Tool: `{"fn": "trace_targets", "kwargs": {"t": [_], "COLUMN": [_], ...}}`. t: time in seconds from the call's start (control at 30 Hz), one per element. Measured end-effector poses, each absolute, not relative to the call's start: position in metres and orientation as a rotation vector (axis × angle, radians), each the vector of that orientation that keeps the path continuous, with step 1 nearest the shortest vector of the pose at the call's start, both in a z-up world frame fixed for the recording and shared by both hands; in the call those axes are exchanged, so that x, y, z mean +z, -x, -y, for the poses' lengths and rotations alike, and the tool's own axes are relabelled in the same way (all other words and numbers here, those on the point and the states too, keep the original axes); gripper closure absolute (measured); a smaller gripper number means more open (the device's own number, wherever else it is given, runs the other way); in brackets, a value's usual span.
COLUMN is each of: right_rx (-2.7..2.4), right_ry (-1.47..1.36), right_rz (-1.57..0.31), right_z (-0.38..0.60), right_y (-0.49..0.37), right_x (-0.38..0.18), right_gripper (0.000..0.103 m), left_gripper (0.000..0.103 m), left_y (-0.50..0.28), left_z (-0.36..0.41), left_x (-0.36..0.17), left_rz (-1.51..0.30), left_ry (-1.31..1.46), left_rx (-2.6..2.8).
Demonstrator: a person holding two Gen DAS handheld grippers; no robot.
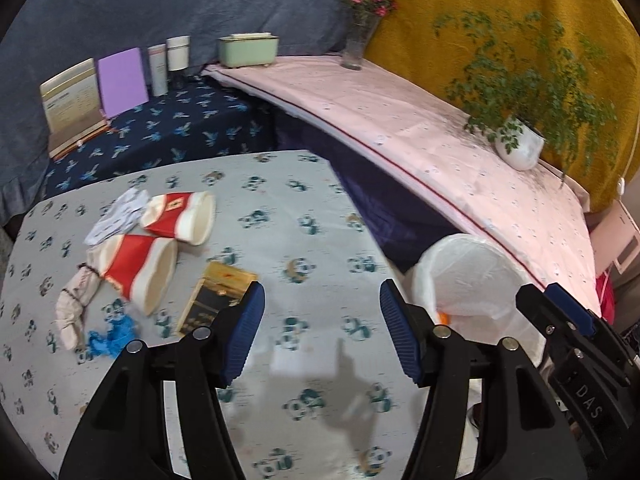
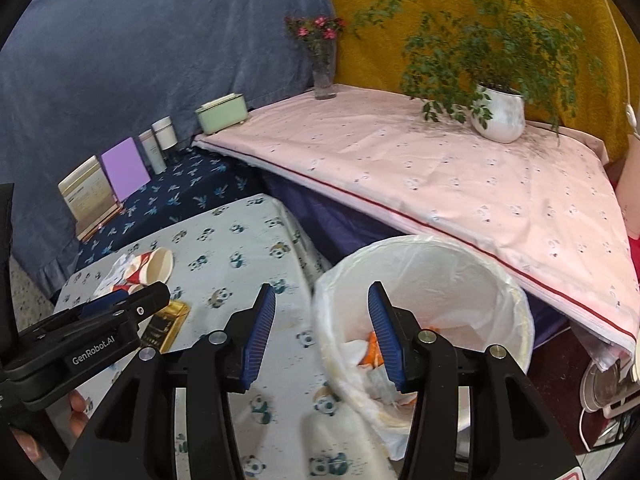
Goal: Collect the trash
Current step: 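Move both tools back over the remaining trash on the table, then grasp the grey knit sock with the left tool while the right tool grasps the blue cord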
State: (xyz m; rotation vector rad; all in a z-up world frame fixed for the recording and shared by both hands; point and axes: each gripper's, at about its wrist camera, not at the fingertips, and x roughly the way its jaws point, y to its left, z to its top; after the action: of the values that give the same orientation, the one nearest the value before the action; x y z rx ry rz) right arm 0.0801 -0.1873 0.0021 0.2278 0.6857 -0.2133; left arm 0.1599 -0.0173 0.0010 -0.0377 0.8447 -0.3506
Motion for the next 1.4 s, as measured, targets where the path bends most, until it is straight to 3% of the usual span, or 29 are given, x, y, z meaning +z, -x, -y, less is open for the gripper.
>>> {"fn": "trace_targets", "kwargs": {"t": [0.13, 0.23, 0.6, 0.83, 1.4], "right_rx": [-0.166, -0.133, 0.004, 0.089, 0.218], "right_ry": [-0.2, -0.188, -0.136, -0.094, -0.11], "right_rz": [-0.696, -0.707, -0.77, -0.813, -0.926], "right_z": [0.16, 0.14, 0.06, 0.009, -0.069], "right_y": [-0.088, -0.092, -0.11, -0.125, -0.183], "right_x": [0.0, -0.002, -0.022, -0.038, -0.087], "right_gripper": [0.056, 0.056, 0.056, 0.056, 0.056], "left_gripper": [0.046, 0.036, 0.035, 0.028, 0.029], "left_y": [-0.163, -0.164, -0.164, -0.171, -0.223], "left_z": [-0.015, -0.041, -0.128, -0.181, -0.224], "left_x": [-0.003, -0.006, -0.028, -0.049, -0.096], "left_rz": [-0.848, -0.844, -0.858, -0.887, -0.996], "left_ry": [0.055, 0.066, 0.06, 0.064, 0.072], "left_rx": [-0.291, -0.239, -0.075, -0.003, -0.017]}}
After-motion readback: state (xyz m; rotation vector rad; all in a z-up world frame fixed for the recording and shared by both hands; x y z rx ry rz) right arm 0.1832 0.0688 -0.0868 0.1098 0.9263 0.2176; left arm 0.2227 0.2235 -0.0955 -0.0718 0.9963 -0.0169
